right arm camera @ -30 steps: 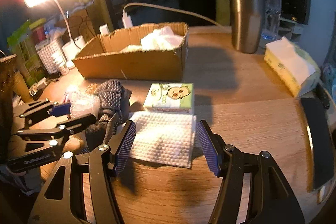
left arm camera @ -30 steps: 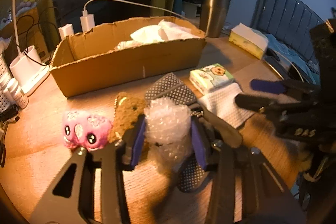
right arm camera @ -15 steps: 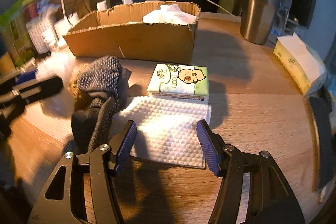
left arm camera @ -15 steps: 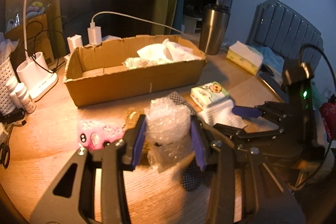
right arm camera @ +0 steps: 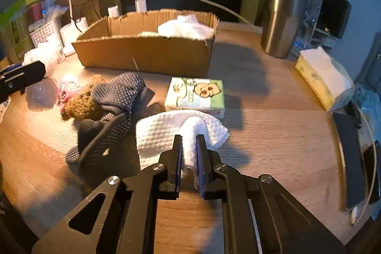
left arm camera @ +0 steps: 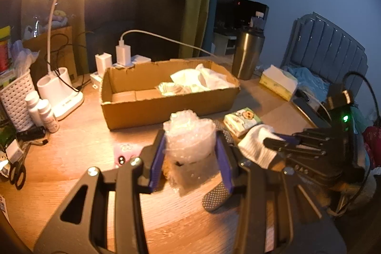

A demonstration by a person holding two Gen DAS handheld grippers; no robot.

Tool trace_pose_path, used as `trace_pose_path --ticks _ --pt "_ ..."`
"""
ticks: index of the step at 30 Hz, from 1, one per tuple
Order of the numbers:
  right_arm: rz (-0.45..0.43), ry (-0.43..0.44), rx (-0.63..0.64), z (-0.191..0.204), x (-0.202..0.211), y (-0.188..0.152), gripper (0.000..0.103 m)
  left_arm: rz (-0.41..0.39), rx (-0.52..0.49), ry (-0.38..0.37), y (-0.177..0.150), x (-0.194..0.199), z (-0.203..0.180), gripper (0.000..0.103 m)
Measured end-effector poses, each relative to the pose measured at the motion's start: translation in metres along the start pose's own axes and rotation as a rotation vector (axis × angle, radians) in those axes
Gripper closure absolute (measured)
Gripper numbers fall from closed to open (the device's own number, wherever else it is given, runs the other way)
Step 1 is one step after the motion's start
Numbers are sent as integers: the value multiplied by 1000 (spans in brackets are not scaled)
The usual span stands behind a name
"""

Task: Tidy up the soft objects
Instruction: 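Lift the bubble wrap with the left tool while the right tool lifts the wipe toward the box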

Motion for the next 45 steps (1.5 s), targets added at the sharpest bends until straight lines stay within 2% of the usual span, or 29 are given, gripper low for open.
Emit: trace_pose_path --ticks 8,15,19,33,45 --pt "-81 -8 -10 -3 38 14 91 -42 0 1 7 20 2 61" --pt "-160 7 -13 2 69 30 91 -126 19 5 23 42 11 61" --pt "-198 25 -17 6 82 41 91 -146 22 16 30 48 18 61" --pt "-270 56 43 31 103 82 91 -222 64 33 56 63 49 61" --pt "-318 88 84 54 105 111 91 -268 36 64 83 64 72 61"
Point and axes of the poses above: each gripper's, at about its wrist camera, not at the fingertips, and x roughly against the way its jaws point, z to its left, y to its top, the point moved 7 cm from there along -x, roughly the way its jaws point, and after that the axes turned 2 degrees about z, right-handed, at the moved point
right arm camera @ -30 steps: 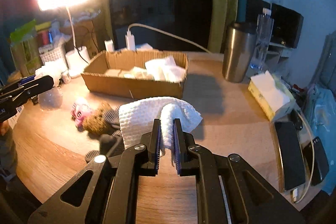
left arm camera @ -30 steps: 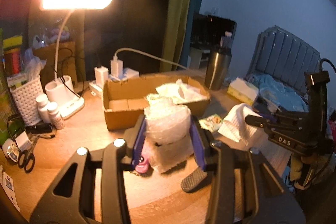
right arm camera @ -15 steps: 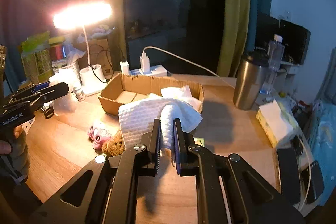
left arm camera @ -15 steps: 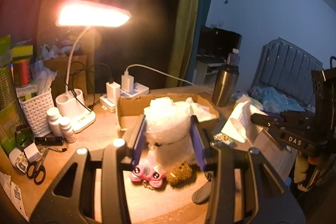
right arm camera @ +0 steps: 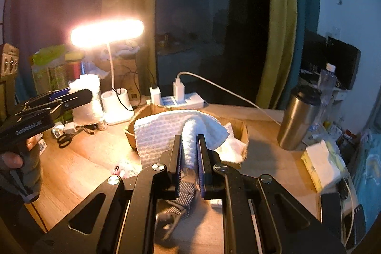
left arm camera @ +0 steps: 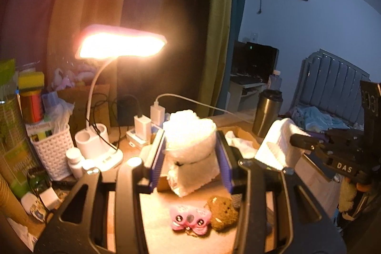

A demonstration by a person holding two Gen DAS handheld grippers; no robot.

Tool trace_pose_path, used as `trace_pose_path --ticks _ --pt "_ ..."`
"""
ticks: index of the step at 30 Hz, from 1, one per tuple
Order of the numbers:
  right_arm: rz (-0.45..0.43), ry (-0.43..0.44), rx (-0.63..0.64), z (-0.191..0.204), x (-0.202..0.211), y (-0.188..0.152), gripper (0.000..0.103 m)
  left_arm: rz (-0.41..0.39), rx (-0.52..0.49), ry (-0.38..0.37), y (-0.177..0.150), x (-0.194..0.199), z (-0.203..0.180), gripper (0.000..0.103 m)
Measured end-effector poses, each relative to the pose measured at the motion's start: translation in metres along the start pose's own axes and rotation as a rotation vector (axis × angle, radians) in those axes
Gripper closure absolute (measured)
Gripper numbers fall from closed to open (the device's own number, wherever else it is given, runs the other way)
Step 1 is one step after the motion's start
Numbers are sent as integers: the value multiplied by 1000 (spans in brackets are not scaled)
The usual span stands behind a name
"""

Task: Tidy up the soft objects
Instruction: 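Lift the bubble wrap with the left tool while the right tool lifts the wipe toward the box, then lower the bubble wrap into the box with the left tool while the right tool drops the wipe in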

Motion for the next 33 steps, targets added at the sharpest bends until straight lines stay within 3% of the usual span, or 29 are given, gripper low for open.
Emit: trace_pose_path --ticks 17,33 --pt "-49 48 21 15 -30 33 91 -7 -32 6 17 -47 14 61" --pt "17 99 -21 -4 -86 26 91 143 -5 12 -22 -125 24 61"
Point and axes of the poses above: each gripper's, at about its wrist camera, not at the fingertips, and x roughly against the way its jaws point, z to its left, y to its top, the point moved 7 cm from there along -x, roughly the way its jaws point, and after that the axes turned 2 degrees about z, right-handed, at the moved point
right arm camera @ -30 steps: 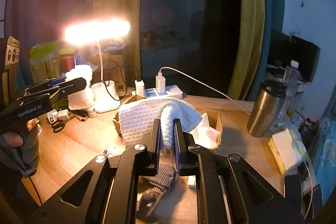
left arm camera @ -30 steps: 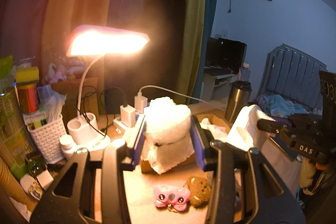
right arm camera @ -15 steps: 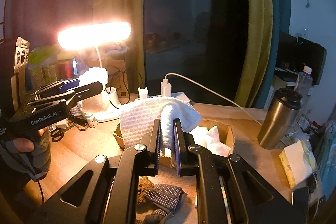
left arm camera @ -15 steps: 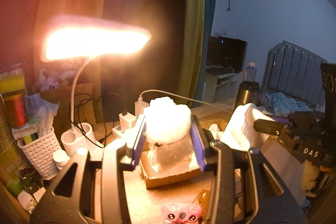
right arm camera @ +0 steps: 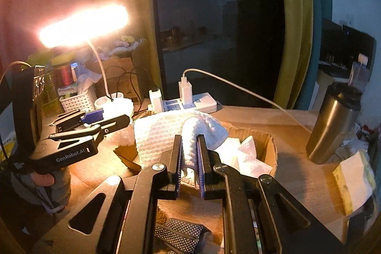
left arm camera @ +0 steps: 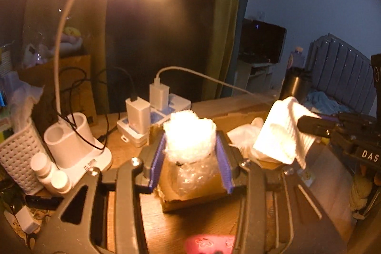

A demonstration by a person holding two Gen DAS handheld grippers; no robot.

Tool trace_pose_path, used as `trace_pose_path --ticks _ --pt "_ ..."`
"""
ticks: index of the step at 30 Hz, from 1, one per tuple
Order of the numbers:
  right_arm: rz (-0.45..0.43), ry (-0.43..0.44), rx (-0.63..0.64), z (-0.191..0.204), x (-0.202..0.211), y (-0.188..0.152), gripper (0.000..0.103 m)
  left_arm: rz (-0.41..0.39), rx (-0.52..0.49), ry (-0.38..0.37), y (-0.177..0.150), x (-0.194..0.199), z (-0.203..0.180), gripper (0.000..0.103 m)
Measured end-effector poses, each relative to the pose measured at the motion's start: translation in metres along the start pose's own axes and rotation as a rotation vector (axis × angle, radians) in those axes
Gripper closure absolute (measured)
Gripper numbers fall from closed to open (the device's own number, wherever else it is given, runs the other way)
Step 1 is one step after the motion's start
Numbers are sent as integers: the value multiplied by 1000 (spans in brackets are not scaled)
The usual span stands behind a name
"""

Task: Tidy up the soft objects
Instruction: 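Lower the bubble wrap into the box with the left tool while the right tool drops the wipe in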

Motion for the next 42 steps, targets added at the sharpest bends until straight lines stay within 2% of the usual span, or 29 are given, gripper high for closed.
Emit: trace_pose_path --ticks 5,10,12,19,30,42 --pt "27 21 -37 -8 -16 -7 91 56 -8 19 -11 -27 1 61" --pt "39 33 -48 -13 -27 -10 90 109 -36 88 -22 -47 3 60" --pt "44 32 -54 -13 -31 -11 91 125 -29 91 -25 -50 5 51" --pt "60 49 -63 -10 -45 -11 91 103 15 92 -21 -41 13 50" --pt "88 60 -54 11 -68 -11 90 33 89 128 -17 1 42 50" --pt "181 76 -31 42 -106 -15 90 1 134 129 -21 20 62 50"
Point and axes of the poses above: each gripper's, at about its wrist camera, not at the fingertips, and x roughly against the way its jaws point, z to its left, y to its top, the point moved 7 cm from there along -x, roughly the way its jaws point, and after that the axes turned 2 degrees about z, right-handed, at the moved point
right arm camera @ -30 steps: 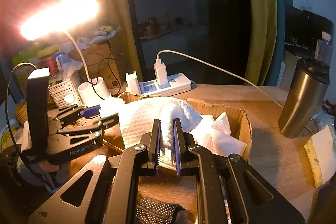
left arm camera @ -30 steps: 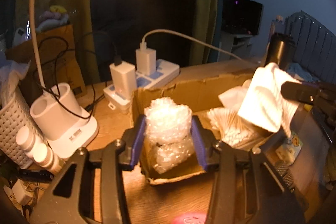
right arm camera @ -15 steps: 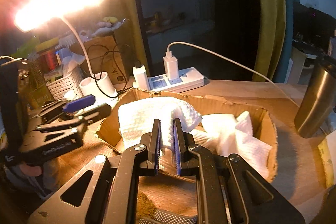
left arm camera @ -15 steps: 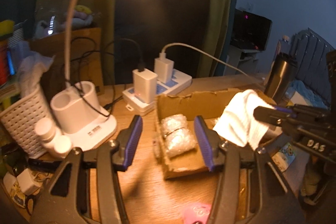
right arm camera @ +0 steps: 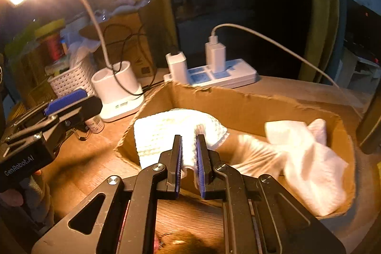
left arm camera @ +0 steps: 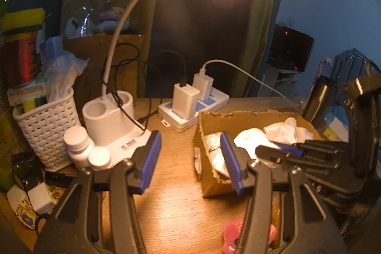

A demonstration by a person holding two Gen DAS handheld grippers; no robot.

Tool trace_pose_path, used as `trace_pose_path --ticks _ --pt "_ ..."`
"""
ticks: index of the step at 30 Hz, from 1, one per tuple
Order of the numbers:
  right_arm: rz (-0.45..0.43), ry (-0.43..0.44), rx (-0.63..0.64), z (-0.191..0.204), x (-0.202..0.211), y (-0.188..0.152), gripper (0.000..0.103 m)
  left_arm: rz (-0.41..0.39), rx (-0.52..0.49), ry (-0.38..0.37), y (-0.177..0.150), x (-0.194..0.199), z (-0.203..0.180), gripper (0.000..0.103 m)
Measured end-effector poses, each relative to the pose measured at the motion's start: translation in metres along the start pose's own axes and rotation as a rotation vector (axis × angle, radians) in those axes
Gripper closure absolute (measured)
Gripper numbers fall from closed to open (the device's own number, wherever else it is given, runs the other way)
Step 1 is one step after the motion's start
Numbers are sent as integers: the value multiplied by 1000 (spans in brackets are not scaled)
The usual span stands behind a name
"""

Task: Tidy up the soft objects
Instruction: 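Lower the bubble wrap into the box with the left tool while the right tool drops the wipe in, then withdraw both open tools from the box toward the plush toys and glove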

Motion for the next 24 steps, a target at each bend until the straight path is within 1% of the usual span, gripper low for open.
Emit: trace_pose_path --ticks 4,7,10,12,15,24 --pt "36 8 21 12 -11 -4 90 -3 8 -2 -1 4 4 50" --pt "82 2 29 16 -22 -11 87 -11 12 -5 0 7 6 50" --pt "96 0 10 14 -24 -12 75 -16 11 -9 0 12 6 50" --pt "101 -12 2 11 -22 -12 62 -20 10 -10 -1 15 5 50" --pt "96 -14 -4 10 -15 -11 53 -28 6 -12 -1 23 2 50" --pt "18 -45 -4 11 26 -5 50 -49 -7 -28 -3 49 -15 50"
Point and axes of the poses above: each gripper's, at about its wrist camera, not at the fingertips, and x roughly against the way its jaws point, z to its left, y to its top, the point moved 7 cm from there along -x, roughly the way its jaws point, and after that the axes turned 2 degrees about z, right-handed, at the moved point
